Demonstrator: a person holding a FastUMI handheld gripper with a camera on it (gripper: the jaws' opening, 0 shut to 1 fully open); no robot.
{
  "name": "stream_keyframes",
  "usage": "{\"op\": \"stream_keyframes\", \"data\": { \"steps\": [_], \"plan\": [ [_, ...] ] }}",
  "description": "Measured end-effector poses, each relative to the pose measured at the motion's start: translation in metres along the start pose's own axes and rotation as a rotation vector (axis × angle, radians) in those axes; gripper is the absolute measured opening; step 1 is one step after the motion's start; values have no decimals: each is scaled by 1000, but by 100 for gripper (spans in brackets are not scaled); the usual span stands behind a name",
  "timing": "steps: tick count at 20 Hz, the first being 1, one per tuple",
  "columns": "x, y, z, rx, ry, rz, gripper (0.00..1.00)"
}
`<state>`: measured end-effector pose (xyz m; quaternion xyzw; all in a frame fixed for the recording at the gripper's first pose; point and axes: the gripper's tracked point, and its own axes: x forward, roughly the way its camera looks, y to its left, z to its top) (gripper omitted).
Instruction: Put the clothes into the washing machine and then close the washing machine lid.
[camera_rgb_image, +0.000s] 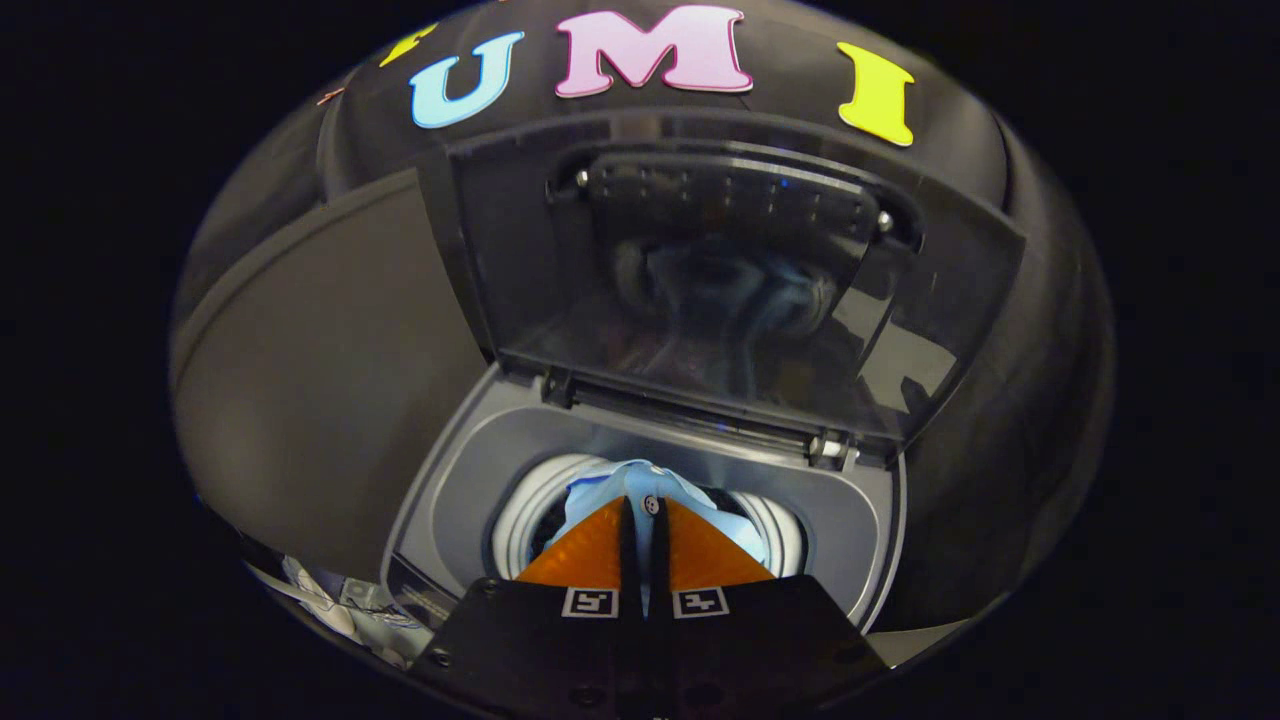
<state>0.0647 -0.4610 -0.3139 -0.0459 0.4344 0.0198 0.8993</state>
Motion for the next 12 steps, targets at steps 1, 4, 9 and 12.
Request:
{"op": "stream_keyframes", "data": {
  "steps": [1, 4, 9, 12],
  "plan": [
    [7, -1, -8, 15, 19, -9, 5],
    [23, -8, -37, 65, 103, -60, 5],
    [27, -14, -53, 54, 136, -81, 5],
    [28, -12, -53, 60, 143, -82, 5]
  ]
}}
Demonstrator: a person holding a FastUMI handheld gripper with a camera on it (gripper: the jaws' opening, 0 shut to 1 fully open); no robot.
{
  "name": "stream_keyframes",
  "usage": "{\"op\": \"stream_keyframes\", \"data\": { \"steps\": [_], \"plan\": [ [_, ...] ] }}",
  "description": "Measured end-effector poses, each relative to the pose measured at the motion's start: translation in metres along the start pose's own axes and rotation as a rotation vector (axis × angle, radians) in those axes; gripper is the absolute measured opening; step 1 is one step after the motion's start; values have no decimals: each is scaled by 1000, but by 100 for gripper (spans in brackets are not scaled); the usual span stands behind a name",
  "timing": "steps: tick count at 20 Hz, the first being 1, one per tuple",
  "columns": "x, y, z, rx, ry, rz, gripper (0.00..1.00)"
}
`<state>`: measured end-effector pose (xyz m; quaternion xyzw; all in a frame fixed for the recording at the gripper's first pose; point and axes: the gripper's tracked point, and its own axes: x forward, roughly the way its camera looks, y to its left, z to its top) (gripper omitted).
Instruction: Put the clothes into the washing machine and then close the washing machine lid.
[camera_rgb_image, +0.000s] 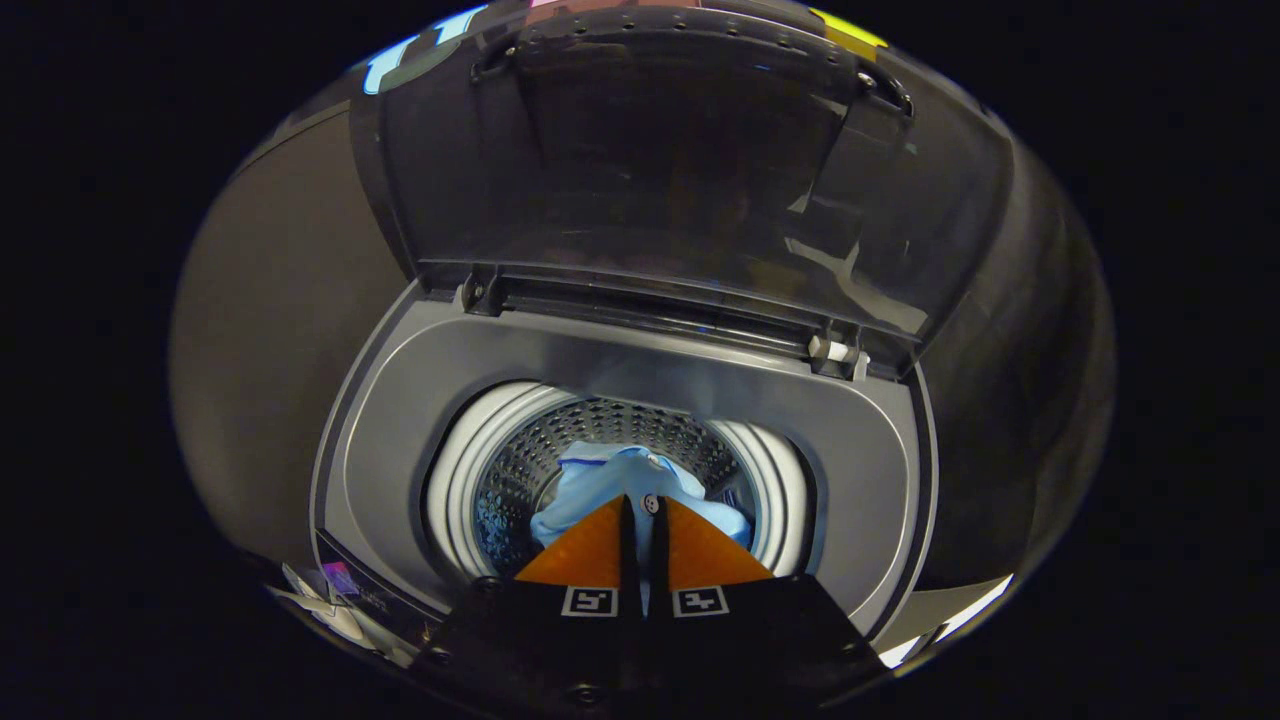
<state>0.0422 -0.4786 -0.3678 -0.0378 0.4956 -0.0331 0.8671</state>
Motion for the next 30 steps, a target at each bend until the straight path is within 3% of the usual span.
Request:
{"op": "stream_keyframes", "data": {
  "steps": [6, 8, 10, 15, 19, 23, 27, 30],
  "plan": [
    [10, 0, 1, 30, 10, -12, 5],
    [17, 3, -4, 44, 29, 0, 11],
    [13, 3, -3, 59, 29, -4, 28],
    [11, -7, 11, 64, -47, -44, 99],
    [0, -17, 16, 44, -94, -82, 100],
    [-30, 1, 22, 88, -127, 15, 100],
    [-87, 20, 69, 46, -328, 97, 100],
    [-135, 30, 129, 12, -533, 136, 99]
  ]
}}
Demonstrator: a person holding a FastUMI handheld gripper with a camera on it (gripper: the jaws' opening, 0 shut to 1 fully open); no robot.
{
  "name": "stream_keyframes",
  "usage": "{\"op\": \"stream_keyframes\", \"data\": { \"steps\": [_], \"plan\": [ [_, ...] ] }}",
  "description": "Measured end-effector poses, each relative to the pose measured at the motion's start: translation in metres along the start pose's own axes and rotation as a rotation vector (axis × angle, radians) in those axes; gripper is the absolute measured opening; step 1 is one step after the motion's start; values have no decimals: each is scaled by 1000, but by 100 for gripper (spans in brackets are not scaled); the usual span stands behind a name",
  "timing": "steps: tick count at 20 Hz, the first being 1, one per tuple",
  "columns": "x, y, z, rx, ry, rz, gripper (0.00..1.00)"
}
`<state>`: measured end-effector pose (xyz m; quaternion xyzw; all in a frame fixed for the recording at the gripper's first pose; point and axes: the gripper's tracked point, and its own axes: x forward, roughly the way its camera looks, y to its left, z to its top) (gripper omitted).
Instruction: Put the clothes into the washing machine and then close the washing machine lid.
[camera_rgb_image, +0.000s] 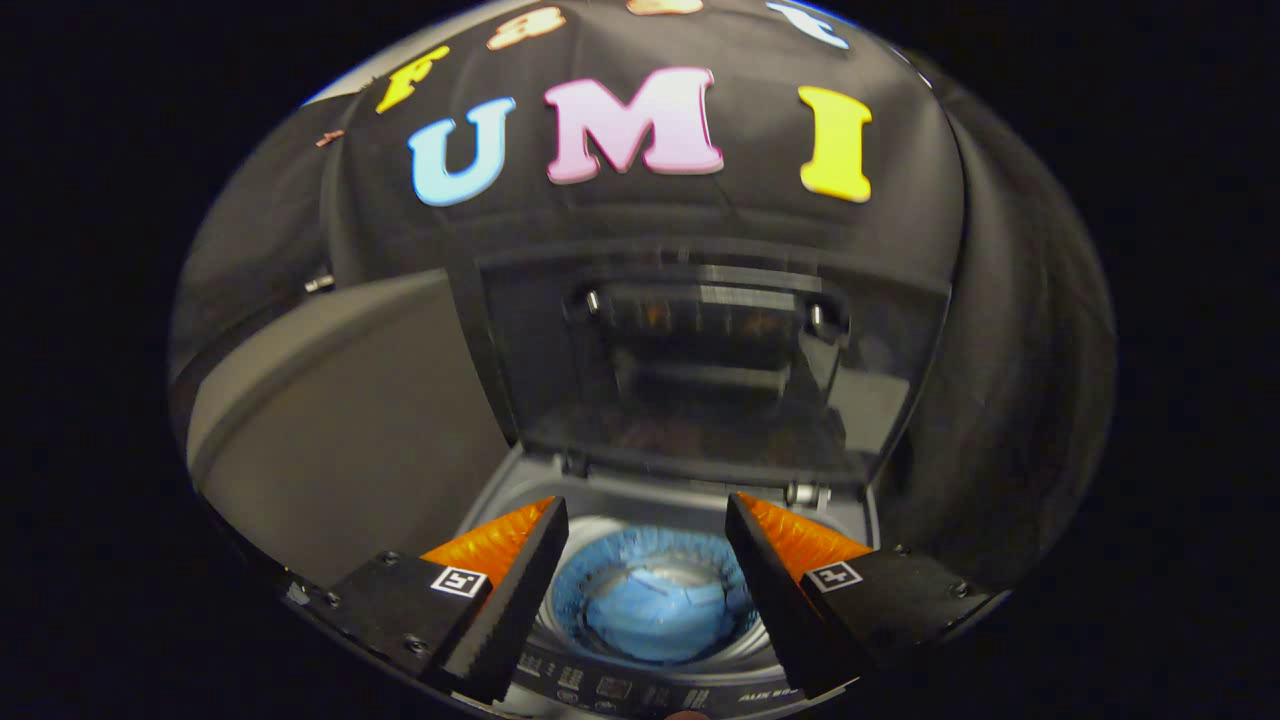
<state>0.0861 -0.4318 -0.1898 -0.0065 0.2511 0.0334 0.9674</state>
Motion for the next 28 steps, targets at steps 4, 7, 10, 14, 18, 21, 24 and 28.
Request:
{"op": "stream_keyframes", "data": {
  "steps": [4, 7, 10, 14, 18, 21, 24, 28],
  "plan": [
    [3, 2, 116, -42, -271, 8, 99],
    [35, -18, 159, -93, -326, -41, 98],
    [102, -51, 148, -119, -226, -138, 98],
    [128, -73, 131, 30, -118, -182, 98],
    [124, -75, 125, 72, -96, -191, 100],
    [124, -72, 125, 67, -92, -176, 100],
    [108, -68, 122, 64, -86, -167, 100],
    [91, -64, 114, 59, -86, -156, 100]
  ]
}}
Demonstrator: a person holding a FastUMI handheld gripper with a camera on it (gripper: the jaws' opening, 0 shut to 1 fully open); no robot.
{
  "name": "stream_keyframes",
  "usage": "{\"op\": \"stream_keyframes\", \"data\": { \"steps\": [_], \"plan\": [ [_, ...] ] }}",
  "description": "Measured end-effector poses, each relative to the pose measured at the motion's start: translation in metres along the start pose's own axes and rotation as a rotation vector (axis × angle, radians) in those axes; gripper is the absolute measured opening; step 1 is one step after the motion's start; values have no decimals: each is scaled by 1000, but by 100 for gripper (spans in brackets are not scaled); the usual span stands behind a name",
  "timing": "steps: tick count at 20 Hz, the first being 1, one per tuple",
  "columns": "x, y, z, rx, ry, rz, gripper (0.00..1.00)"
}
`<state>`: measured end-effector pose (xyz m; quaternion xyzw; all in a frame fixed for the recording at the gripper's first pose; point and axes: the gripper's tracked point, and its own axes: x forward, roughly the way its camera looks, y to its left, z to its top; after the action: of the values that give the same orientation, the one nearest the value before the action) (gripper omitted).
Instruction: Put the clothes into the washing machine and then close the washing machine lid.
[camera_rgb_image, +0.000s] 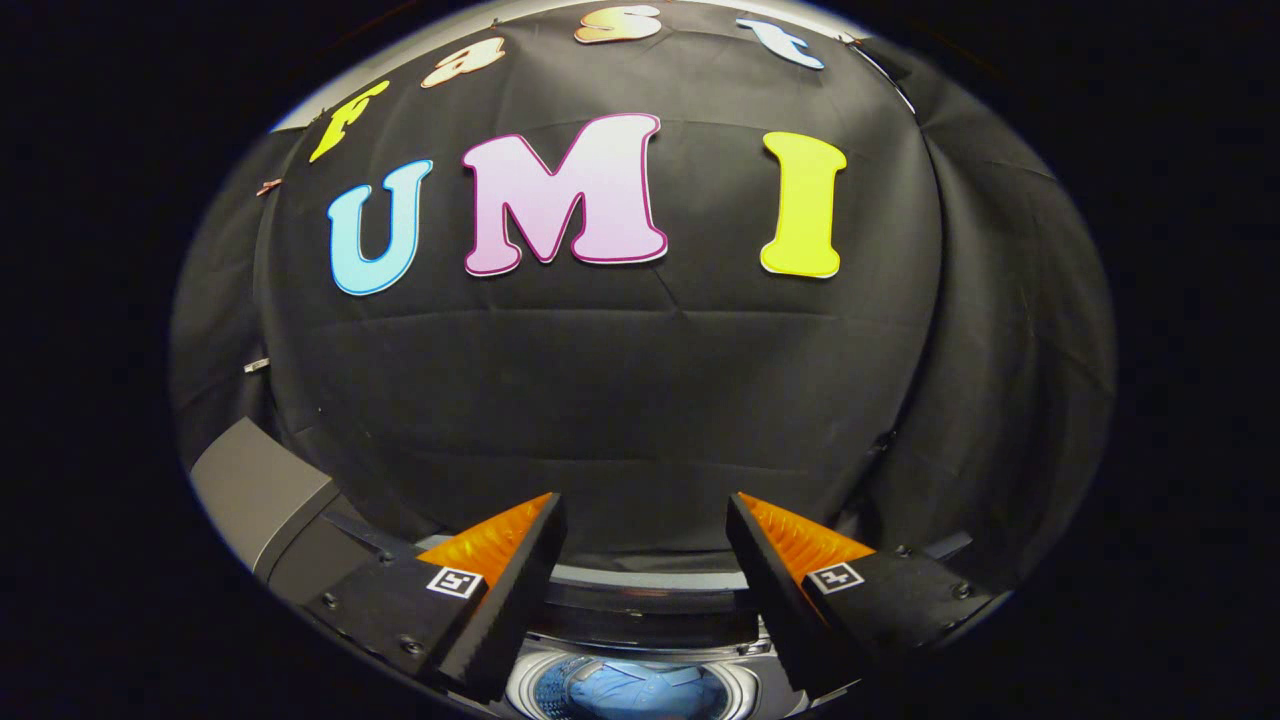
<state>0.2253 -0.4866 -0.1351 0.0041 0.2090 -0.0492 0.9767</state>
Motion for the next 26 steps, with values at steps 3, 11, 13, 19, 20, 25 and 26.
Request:
{"op": "stream_keyframes", "data": {
  "steps": [3, 11, 13, 19, 20, 25, 26],
  "plan": [
    [-11, 1, -4, -5, -11, 6, 100],
    [-36, 2, -19, -4, 1, 4, 100],
    [-45, 3, -25, -4, 4, 5, 100],
    [-61, 7, -66, -54, 59, 14, 100],
    [-60, 5, -88, -93, 124, 7, 100],
    [-98, 18, -154, -134, 168, 56, 99],
    [-103, 22, -160, -133, 171, 62, 99]
  ]
}}
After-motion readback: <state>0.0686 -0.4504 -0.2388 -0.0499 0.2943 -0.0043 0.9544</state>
